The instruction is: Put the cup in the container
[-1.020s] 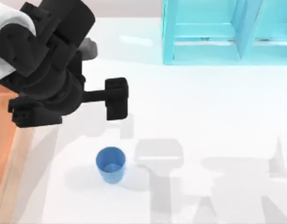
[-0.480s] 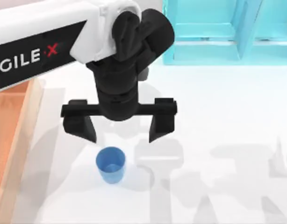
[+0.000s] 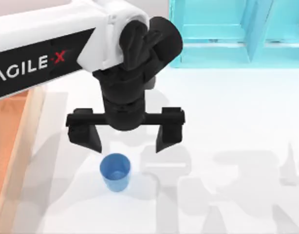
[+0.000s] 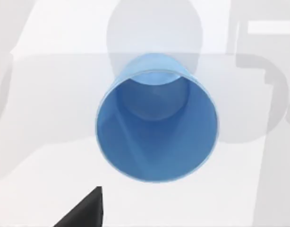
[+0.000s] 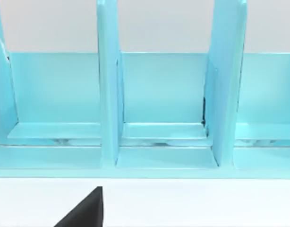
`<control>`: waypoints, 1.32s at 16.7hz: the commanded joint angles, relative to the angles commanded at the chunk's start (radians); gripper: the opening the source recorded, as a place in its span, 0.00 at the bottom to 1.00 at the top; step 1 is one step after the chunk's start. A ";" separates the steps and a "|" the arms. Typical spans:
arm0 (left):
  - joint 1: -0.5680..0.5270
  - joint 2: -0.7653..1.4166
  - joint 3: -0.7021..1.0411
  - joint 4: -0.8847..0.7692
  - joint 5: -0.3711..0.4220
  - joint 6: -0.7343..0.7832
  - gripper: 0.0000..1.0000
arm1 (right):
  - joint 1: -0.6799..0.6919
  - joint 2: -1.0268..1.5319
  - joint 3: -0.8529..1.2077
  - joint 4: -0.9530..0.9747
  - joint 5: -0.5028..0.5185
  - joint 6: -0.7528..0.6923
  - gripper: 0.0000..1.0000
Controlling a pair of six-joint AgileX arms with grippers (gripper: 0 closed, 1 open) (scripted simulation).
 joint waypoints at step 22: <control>-0.001 0.090 -0.239 0.333 0.000 0.001 0.32 | 0.000 0.000 0.000 0.000 0.000 0.000 1.00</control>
